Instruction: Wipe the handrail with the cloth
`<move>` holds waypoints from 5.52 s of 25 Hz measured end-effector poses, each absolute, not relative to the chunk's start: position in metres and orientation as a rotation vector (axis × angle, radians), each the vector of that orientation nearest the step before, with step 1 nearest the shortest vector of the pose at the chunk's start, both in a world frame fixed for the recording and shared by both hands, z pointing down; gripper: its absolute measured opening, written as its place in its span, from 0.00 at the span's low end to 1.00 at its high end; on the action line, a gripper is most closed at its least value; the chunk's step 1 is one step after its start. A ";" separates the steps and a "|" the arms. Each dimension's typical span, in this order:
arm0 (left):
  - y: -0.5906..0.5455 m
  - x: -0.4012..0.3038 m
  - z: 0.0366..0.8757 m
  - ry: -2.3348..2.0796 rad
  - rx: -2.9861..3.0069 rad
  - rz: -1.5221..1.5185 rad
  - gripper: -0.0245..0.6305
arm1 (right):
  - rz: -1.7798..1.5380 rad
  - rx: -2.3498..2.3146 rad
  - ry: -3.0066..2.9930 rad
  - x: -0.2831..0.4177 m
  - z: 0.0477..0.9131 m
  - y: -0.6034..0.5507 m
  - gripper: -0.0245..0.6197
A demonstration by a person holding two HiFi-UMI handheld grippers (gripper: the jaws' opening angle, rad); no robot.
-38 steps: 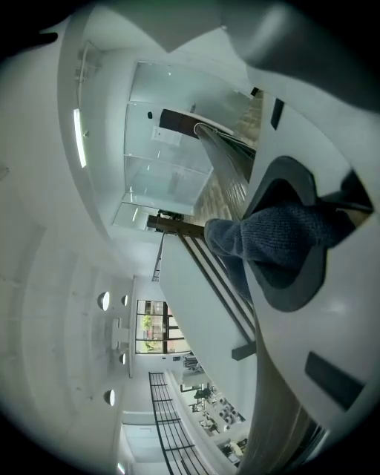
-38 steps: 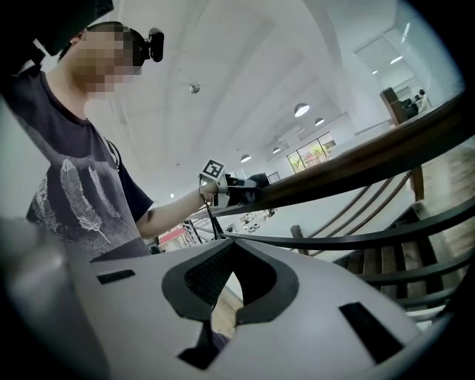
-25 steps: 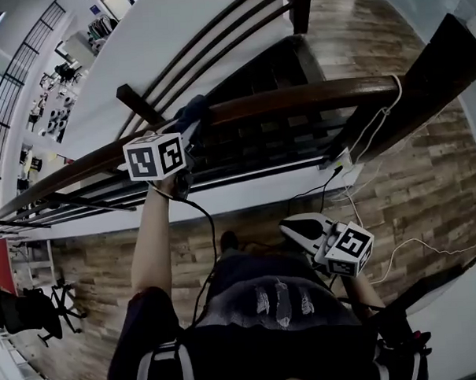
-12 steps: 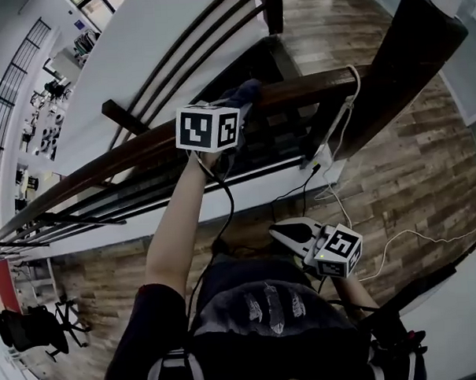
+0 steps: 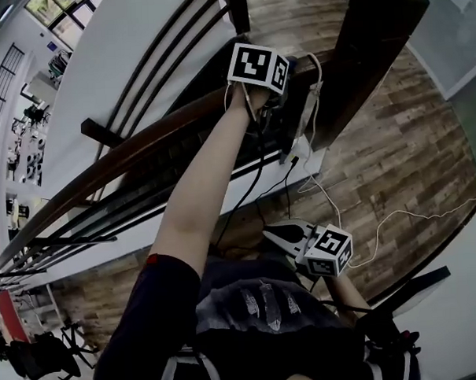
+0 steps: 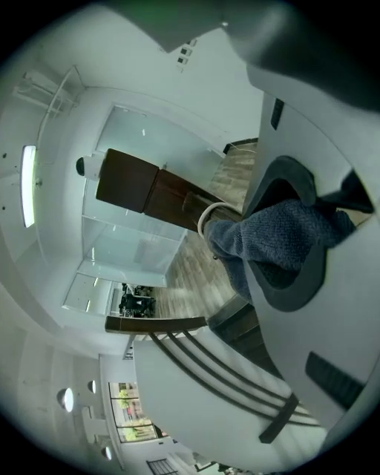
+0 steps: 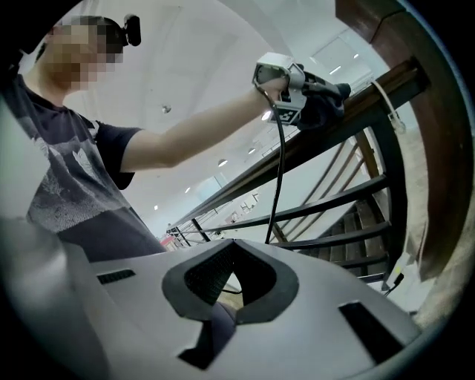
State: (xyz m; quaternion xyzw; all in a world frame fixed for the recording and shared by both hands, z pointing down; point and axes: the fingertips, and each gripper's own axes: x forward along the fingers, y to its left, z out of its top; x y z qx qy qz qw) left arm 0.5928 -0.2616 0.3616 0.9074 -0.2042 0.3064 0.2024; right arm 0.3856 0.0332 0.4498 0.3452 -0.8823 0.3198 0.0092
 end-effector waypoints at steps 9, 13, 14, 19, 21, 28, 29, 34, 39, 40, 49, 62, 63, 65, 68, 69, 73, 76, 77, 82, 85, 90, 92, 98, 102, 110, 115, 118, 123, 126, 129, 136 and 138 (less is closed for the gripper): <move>-0.168 0.641 0.346 -0.204 2.725 0.622 0.18 | 1.073 1.364 -2.700 0.429 0.457 0.055 0.05; -0.154 0.589 0.446 -0.339 2.610 0.683 0.18 | 1.115 1.388 -2.669 0.436 0.469 0.060 0.05; -0.164 0.578 0.474 -0.423 2.566 0.717 0.18 | 1.126 1.379 -2.661 0.435 0.473 0.061 0.05; -0.234 0.573 0.527 -0.715 2.547 0.747 0.18 | 1.240 1.349 -2.610 0.433 0.484 0.060 0.05; -0.255 0.580 0.537 -0.784 2.514 0.742 0.18 | 1.278 1.357 -2.588 0.432 0.488 0.061 0.05; -0.278 0.611 0.580 -0.861 2.390 0.712 0.18 | 1.332 1.402 -2.483 0.444 0.500 0.064 0.05; -0.279 0.613 0.583 -0.866 2.382 0.699 0.18 | 1.335 1.403 -2.473 0.446 0.500 0.064 0.05; -0.280 0.607 0.590 -0.853 2.354 0.671 0.18 | 1.281 1.410 -2.435 0.446 0.505 0.063 0.05; -0.282 0.576 0.591 -0.858 2.347 0.703 0.18 | 1.286 1.308 -2.469 0.427 0.498 0.055 0.05; -0.283 0.562 0.590 -0.873 2.339 0.704 0.18 | 1.277 1.285 -2.480 0.423 0.498 0.053 0.05; -0.290 0.399 0.594 -1.034 2.265 0.705 0.18 | 1.223 0.975 -2.594 0.350 0.502 0.030 0.05; -0.311 0.046 0.594 -1.221 2.163 0.566 0.18 | 1.099 0.820 -2.592 0.095 0.505 -0.013 0.05; -0.314 0.020 0.593 -1.228 2.160 0.562 0.18 | 1.127 0.826 -2.591 0.066 0.508 -0.014 0.05; -0.317 -0.030 0.596 -1.237 2.143 0.553 0.18 | 1.183 0.795 -2.591 0.012 0.511 -0.011 0.05; -0.318 -0.109 0.600 -1.263 2.113 0.536 0.18 | 1.172 0.695 -2.584 -0.052 0.503 -0.004 0.05; -0.320 -0.134 0.601 -1.269 2.104 0.539 0.18 | 1.167 0.664 -2.584 -0.067 0.498 -0.001 0.05; -0.337 -0.219 0.604 -1.278 2.054 0.597 0.18 | 1.114 0.639 -2.574 -0.091 0.494 -0.010 0.05; -0.344 -0.303 0.608 -1.394 1.958 0.584 0.18 | 1.058 0.581 -2.563 -0.108 0.501 -0.019 0.05; -0.344 -0.331 0.610 -1.435 1.924 0.577 0.18 | 1.039 0.556 -2.557 -0.113 0.504 -0.021 0.05; -0.343 -0.442 0.616 -1.578 1.800 0.553 0.18 | 1.041 0.484 -2.496 -0.140 0.515 -0.020 0.05; -0.339 -0.495 0.616 -1.619 1.766 0.537 0.18 | 1.058 0.442 -2.478 -0.164 0.523 -0.017 0.05; -0.334 -0.562 0.615 -1.672 1.771 0.490 0.18 | 1.025 0.420 -2.437 -0.200 0.532 -0.011 0.05; -0.331 -0.598 0.612 -1.719 1.739 0.505 0.18 | 1.023 0.406 -2.440 -0.217 0.532 -0.010 0.05; -0.333 -0.647 0.610 -1.791 1.708 0.699 0.18 | 0.989 0.384 -2.412 -0.229 0.539 0.001 0.05; -0.335 -0.672 0.610 -1.876 1.677 0.953 0.18 | 0.945 0.366 -2.393 -0.243 0.536 0.017 0.05; -0.313 -0.640 0.544 -2.104 1.858 0.903 0.18 | 0.868 0.436 -2.483 -0.250 0.519 -0.036 0.05; -0.201 -0.437 0.445 -1.592 2.390 0.286 0.18 | 0.786 0.461 -2.656 -0.220 0.467 -0.033 0.05; -0.133 -0.342 0.381 -1.331 2.544 0.060 0.18 | 0.760 0.431 -2.786 -0.202 0.430 -0.030 0.05; -0.056 -0.238 0.320 -1.291 2.693 -0.019 0.18 | 0.742 0.389 -2.954 -0.149 0.387 -0.006 0.05; -0.016 -0.176 0.318 -1.131 2.757 0.007 0.18 | 0.684 0.389 -3.024 -0.115 0.364 0.016 0.05; 0.013 -0.133 0.322 -1.094 2.768 0.032 0.18 | 0.622 0.387 -3.065 -0.075 0.347 0.029 0.05; 0.078 -0.073 0.327 -1.126 2.719 0.079 0.18 | 0.670 0.332 -3.102 -0.017 0.350 0.062 0.05; 0.094 -0.061 0.330 -1.136 2.756 0.177 0.18 | 0.675 0.274 -3.095 -0.016 0.354 0.072 0.05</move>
